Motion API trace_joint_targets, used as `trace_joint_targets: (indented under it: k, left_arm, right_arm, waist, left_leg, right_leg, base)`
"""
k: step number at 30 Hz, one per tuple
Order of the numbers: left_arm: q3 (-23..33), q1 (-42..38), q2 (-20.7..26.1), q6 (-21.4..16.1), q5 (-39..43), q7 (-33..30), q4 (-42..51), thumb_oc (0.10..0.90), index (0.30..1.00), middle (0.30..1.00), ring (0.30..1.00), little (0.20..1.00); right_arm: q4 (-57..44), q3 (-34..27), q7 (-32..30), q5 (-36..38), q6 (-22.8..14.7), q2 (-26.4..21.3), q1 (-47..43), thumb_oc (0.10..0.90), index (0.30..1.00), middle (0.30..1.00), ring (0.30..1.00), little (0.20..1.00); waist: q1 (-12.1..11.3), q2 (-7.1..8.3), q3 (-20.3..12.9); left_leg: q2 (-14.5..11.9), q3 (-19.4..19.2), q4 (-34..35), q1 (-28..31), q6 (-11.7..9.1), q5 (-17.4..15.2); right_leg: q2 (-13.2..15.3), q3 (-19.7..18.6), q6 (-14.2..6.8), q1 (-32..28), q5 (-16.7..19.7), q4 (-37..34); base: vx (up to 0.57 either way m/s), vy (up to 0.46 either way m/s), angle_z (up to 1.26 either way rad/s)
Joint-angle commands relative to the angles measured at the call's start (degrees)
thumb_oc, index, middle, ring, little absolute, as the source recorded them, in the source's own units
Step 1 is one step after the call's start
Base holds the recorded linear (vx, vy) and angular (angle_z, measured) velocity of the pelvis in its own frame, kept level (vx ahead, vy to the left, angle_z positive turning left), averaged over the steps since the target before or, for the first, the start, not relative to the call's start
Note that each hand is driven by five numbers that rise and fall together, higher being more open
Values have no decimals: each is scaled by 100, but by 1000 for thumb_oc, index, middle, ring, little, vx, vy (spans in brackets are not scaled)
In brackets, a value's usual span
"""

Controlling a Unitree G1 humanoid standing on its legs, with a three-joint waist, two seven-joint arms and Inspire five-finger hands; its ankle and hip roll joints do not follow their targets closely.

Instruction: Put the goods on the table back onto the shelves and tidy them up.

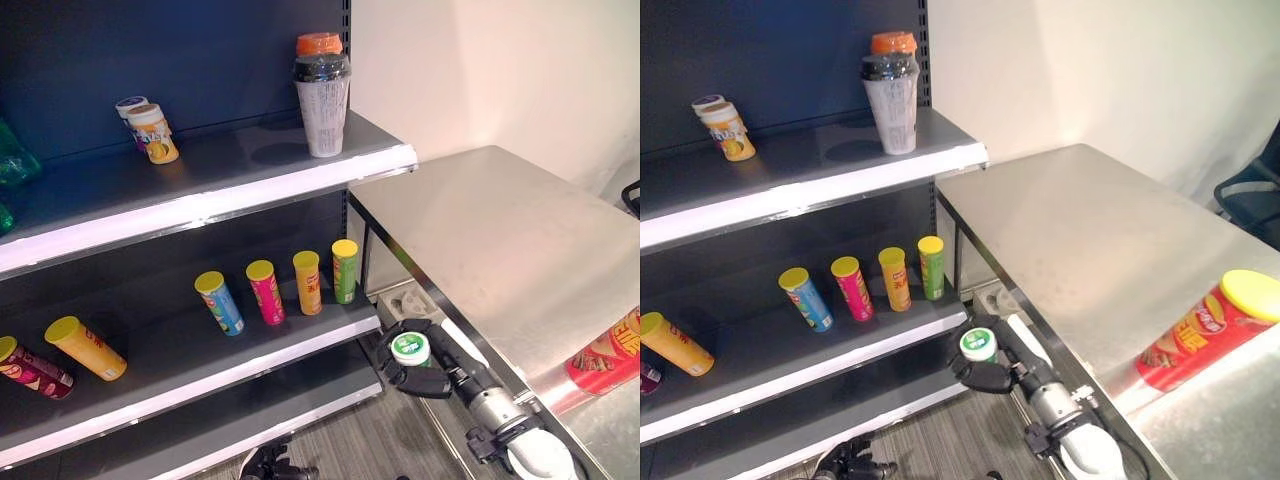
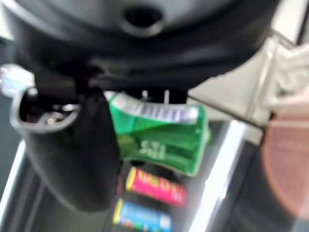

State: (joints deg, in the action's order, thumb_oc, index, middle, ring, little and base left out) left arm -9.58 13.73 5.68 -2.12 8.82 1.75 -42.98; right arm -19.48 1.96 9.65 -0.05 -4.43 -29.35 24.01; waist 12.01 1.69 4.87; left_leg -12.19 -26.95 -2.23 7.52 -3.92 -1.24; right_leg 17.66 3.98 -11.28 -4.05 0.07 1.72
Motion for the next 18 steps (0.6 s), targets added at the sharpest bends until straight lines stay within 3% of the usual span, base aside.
trace_joint_targets:
  k: [1,2,3,4,5,8,9,10,11,13,14,16,18]
  left_arm:
    - [23,63,352,-24,-176,72,639,800,900,900,900,900]
    - [-44,126,326,18,-232,123,917,800,900,900,900,900]
    - [-105,124,457,104,-351,212,1235,800,900,900,900,900]
    - [-188,-3,671,19,-545,212,907,800,900,900,900,900]
    - [-380,-801,407,-382,-812,-87,-835,800,900,900,900,900]
    - [-681,-1827,227,-402,-968,-322,-1481,800,900,900,900,900]
    - [-718,-1861,231,-442,-936,-347,-1515,800,900,900,900,900]
    - [-761,-1905,211,-464,-914,-371,-1575,800,900,900,900,900]
    - [-802,-1898,244,-449,-897,-373,-1564,800,900,900,900,900]
    - [-862,-1835,279,-452,-890,-327,-1544,800,900,900,900,900]
    - [-893,-1761,248,-508,-900,-287,-1610,800,900,900,900,900]
    - [-947,-1683,240,-552,-864,-215,-1768,800,900,900,900,900]
    - [-1006,-1733,146,-573,-884,-210,-1979,800,900,900,900,900]
  right_arm:
    - [-502,-154,-193,-234,-318,-45,-502,400,300,300,300,300]
    - [-467,-192,-182,-241,-323,-37,-505,400,300,300,300,300]
    - [-368,-305,-216,-386,-327,-36,-481,400,300,300,300,300]
    - [-98,-230,-289,-592,-275,-9,-780,400,300,300,300,300]
    - [48,21,-433,-631,-339,292,-928,400,300,300,300,300]
    - [-218,248,-475,-831,-403,324,-975,400,300,300,300,300]
    - [-233,322,-492,-860,-405,319,-1021,400,300,300,300,300]
    - [-262,373,-585,-871,-410,323,-1059,400,300,300,300,300]
    - [-280,369,-615,-784,-396,365,-1060,400,300,300,300,300]
    - [-356,248,-638,-634,-427,368,-920,400,300,300,300,300]
    - [-508,103,-661,-505,-487,347,-737,400,300,300,300,300]
    - [-811,-57,-644,-413,-592,196,-485,400,300,300,300,300]
    - [-915,-131,-659,-424,-619,145,-328,400,300,300,300,300]
  waist:
    - [-10,-198,-39]
    - [25,-280,-26]
    - [47,-396,-26]
    - [20,-411,18]
    - [91,-261,25]
    - [69,-55,202]
    - [69,0,271]
    - [51,1,344]
    - [44,-40,401]
    - [124,-145,407]
    - [187,-305,465]
    - [290,-382,415]
    - [319,-297,313]
  left_leg:
    - [-1361,1059,175,294,-286,1189]
    - [-1355,1039,307,405,-332,1018]
    - [-1163,852,634,536,-470,731]
    - [-905,820,723,452,-525,453]
    - [-646,723,723,338,-534,251]
    - [-7,736,723,255,-269,-119]
    - [87,673,723,258,-245,-142]
    - [102,566,723,277,-233,-144]
    - [133,499,723,248,-200,-131]
    - [376,441,723,136,-81,-122]
    - [596,486,723,62,30,-43]
    - [826,582,723,24,86,-70]
    - [968,665,723,7,86,-123]
  right_leg:
    - [-379,237,388,-176,457,-331]
    - [-284,244,337,-170,500,-320]
    - [-134,199,276,-135,559,-350]
    - [79,187,178,-108,762,-454]
    - [279,116,76,2,921,-515]
    - [729,106,6,206,1538,-560]
    - [816,170,-14,294,1894,-562]
    - [821,435,16,364,1929,-561]
    - [743,717,56,388,1774,-470]
    - [304,613,179,472,1248,-54]
    - [-321,354,324,390,575,401]
    - [-1018,84,579,305,86,749]
    - [-1022,-24,644,141,188,297]
  base:
    - [111,433,5]
    - [153,562,-7]
    - [128,714,-40]
    - [77,798,-21]
    - [3,661,-25]
    - [-14,534,-11]
    - [-64,382,12]
    - [-106,276,5]
    - [-107,308,-22]
    - [-70,431,-55]
    - [-37,505,-27]
    - [-39,403,25]
    - [-26,91,26]
